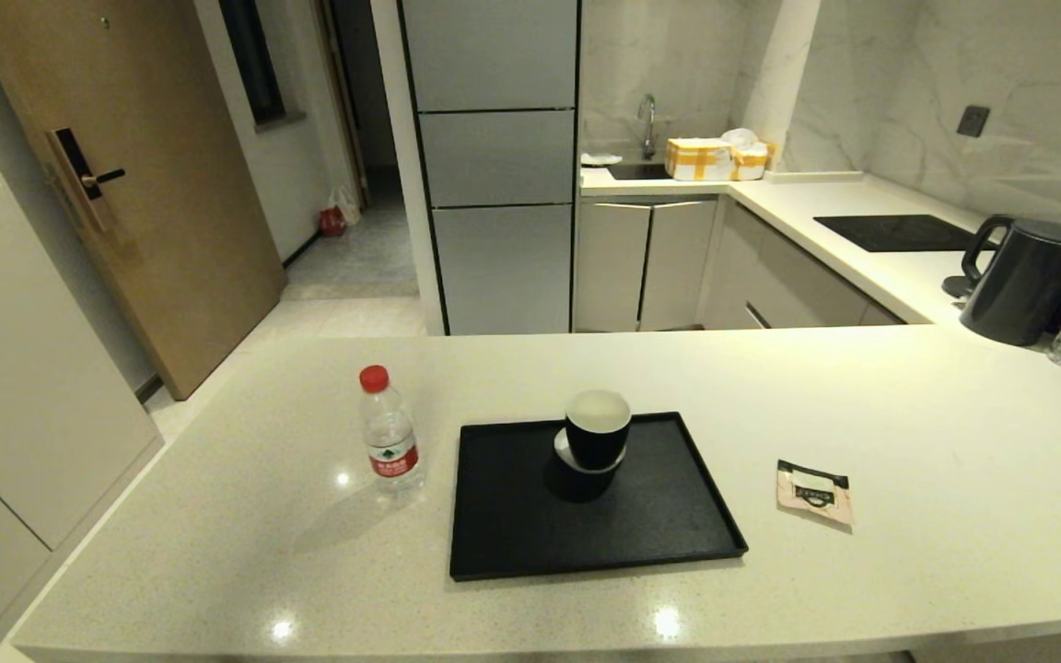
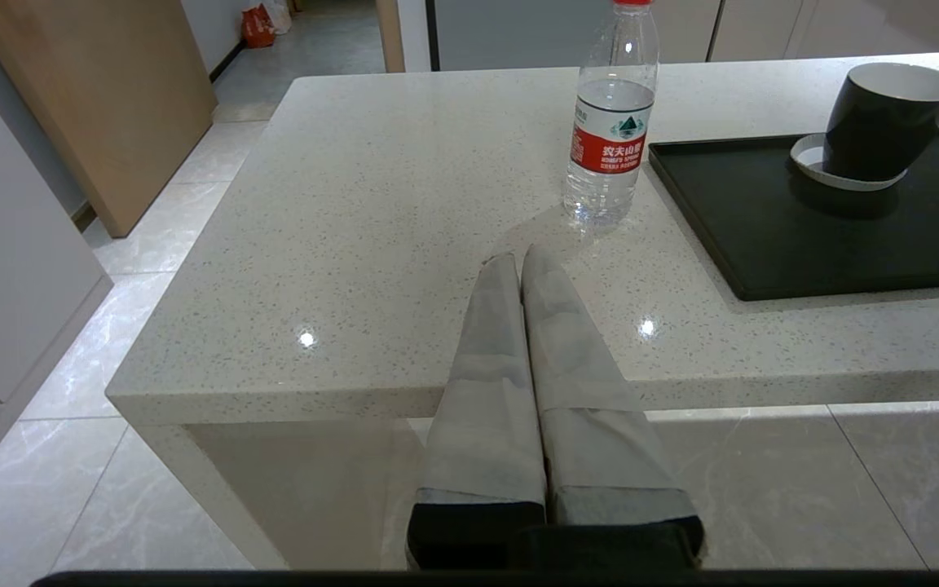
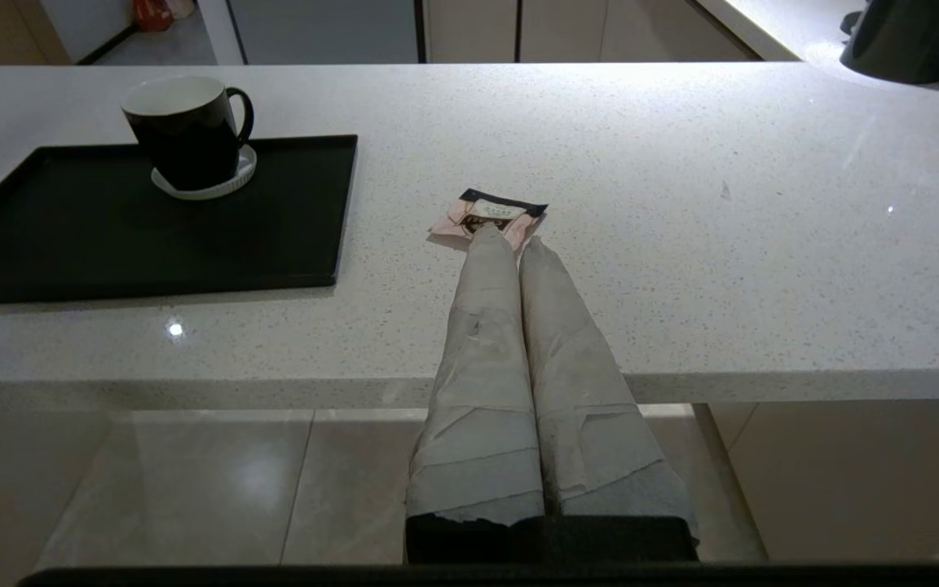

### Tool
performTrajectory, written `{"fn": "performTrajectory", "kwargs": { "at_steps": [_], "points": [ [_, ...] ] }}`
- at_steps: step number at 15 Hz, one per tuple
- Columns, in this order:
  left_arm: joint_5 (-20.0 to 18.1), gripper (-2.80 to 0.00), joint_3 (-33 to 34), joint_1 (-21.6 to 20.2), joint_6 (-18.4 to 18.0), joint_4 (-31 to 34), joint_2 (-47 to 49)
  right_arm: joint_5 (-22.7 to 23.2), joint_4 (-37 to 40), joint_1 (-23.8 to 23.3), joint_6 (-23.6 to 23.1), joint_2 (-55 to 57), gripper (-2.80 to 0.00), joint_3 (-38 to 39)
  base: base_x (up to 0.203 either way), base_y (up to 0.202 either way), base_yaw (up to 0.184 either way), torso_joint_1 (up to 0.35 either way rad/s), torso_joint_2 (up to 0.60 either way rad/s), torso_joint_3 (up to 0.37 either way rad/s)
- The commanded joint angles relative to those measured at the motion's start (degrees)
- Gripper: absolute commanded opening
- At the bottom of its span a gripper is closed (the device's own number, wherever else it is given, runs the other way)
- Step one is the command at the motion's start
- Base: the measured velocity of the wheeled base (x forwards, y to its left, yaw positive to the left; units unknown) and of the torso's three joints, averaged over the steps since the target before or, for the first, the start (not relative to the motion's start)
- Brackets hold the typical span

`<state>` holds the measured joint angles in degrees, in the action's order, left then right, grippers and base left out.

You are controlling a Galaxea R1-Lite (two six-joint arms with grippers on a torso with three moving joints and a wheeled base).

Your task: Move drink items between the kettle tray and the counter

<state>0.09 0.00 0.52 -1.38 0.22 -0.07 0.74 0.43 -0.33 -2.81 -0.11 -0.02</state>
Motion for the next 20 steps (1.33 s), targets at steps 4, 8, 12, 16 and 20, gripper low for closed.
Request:
{"fn": "performTrajectory", "kwargs": {
  "at_steps": [4,8,12,16,20],
  "points": [
    [0.00,-2.80,0.00,0.09,-0.03,0.04,0.07,-0.30,0.01,-0.11,1.05,0.11,-2.80,0.11,0.000,0.000,0.000,0.000,0.00,0.000],
    [0.00,-2.80,0.00,0.00,-0.03,0.04,0.07,-0.30,-0.08,-0.02,0.96,0.11,-2.80,0.11,0.000,0.000,0.000,0.000,0.00,0.000],
    [0.00,-2.80,0.00,0.09,-0.03,0.04,0.07,-0.30,-0.08,-0.02,0.96,0.11,-2.80,0.11,0.000,0.000,0.000,0.000,0.00,0.000],
    [0.00,-2.80,0.00,0.09,-0.03,0.04,0.07,-0.30,-0.08,-0.02,0.96,0.11,-2.80,0.11,0.000,0.000,0.000,0.000,0.00,0.000],
    [0.00,-2.80,0.00,0.00,-0.03,0.13,0.07,-0.30,-0.08,-0.02,0.87,0.11,-2.80,0.11,0.000,0.000,0.000,0.000,0.00,0.000]
  ]
}}
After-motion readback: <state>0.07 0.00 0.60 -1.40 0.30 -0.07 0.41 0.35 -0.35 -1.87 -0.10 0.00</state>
